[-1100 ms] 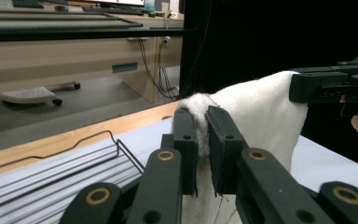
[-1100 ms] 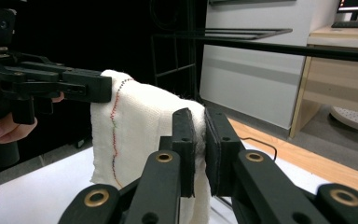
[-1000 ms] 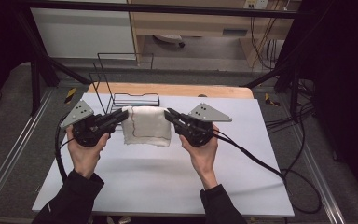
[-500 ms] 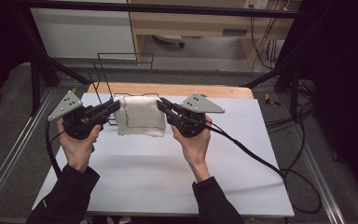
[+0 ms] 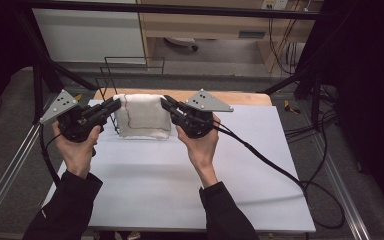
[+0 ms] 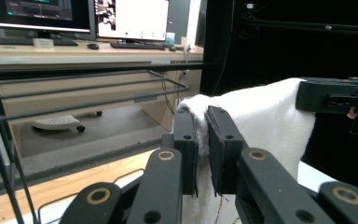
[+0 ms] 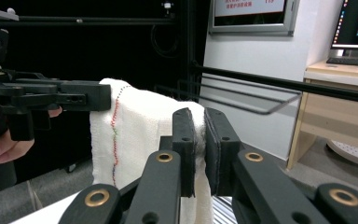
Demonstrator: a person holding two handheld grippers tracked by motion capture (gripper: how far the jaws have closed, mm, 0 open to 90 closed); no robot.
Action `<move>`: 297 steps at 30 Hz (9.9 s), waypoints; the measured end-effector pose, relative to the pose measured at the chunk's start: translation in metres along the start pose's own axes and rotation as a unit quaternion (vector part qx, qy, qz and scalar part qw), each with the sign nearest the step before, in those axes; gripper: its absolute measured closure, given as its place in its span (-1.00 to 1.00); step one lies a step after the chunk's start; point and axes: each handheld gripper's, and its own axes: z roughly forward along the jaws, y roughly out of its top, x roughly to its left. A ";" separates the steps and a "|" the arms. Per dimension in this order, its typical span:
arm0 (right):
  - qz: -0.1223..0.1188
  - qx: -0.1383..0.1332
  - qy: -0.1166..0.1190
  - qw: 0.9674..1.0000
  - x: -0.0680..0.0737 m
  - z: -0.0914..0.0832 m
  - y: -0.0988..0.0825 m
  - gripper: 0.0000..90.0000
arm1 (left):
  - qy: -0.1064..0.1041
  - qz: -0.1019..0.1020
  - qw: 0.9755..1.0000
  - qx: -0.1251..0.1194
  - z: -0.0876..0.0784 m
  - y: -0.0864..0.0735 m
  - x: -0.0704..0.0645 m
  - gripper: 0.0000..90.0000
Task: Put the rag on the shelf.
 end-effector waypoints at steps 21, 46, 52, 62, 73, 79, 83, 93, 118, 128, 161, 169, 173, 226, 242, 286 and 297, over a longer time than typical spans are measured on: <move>-0.009 -0.019 -0.009 1.000 0.001 0.020 0.031 0.86 | 0.015 0.000 0.999 -0.030 0.002 0.030 0.016 0.84; -0.016 -0.035 -0.012 0.999 -0.004 0.048 0.069 0.86 | 0.036 0.007 0.998 -0.051 0.007 0.067 0.034 0.84; -0.018 -0.038 -0.014 0.999 -0.004 0.055 0.078 0.86 | 0.041 0.005 0.998 -0.057 0.008 0.076 0.039 0.84; -0.022 -0.044 -0.017 0.999 -0.007 0.064 0.088 0.86 | 0.040 -0.003 0.997 -0.065 0.012 0.086 0.049 0.84; -0.032 -0.044 -0.028 0.998 -0.015 0.076 0.105 0.86 | 0.045 -0.003 0.997 -0.063 0.022 0.098 0.056 0.84; -0.033 -0.045 -0.029 0.998 -0.019 0.082 0.109 0.86 | 0.048 -0.004 0.997 -0.064 0.027 0.103 0.062 0.84; -0.029 -0.044 -0.030 0.998 -0.022 0.087 0.110 0.86 | 0.051 -0.005 0.997 -0.065 0.031 0.107 0.066 0.84; -0.024 -0.043 -0.031 0.998 -0.032 0.099 0.113 0.86 | 0.059 0.001 0.996 -0.061 0.044 0.116 0.076 0.84; -0.006 -0.015 -0.038 0.999 -0.055 0.131 0.098 0.86 | 0.068 -0.014 0.997 -0.035 0.074 0.101 0.106 0.84; -0.009 0.006 -0.042 0.999 -0.061 0.139 0.086 0.86 | 0.065 -0.009 0.998 -0.017 0.080 0.087 0.113 0.84; -0.010 0.033 -0.030 0.999 -0.057 0.128 0.054 0.86 | 0.048 -0.002 0.999 0.005 0.073 0.050 0.106 0.84; -0.008 0.043 -0.023 0.999 -0.051 0.121 0.051 0.86 | 0.041 -0.001 0.999 0.009 0.065 0.047 0.102 0.83; -0.007 0.046 -0.022 0.999 -0.051 0.119 0.049 0.86 | 0.037 0.000 0.999 0.013 0.063 0.046 0.101 0.83; -0.042 0.095 -0.001 0.995 -0.026 0.096 0.016 0.84 | 0.015 -0.007 0.994 0.110 0.058 0.053 0.075 1.00; -0.047 0.108 0.010 0.993 -0.026 0.094 0.010 0.71 | 0.015 0.004 0.990 0.140 0.055 0.023 0.076 1.00; -0.018 0.150 0.005 0.988 -0.031 0.112 -0.008 0.92 | 0.031 0.013 0.989 0.141 0.063 0.001 0.080 0.96; -0.005 0.146 0.026 0.989 -0.030 0.090 0.005 0.60 | 0.031 0.013 0.987 0.154 0.048 0.004 0.075 0.59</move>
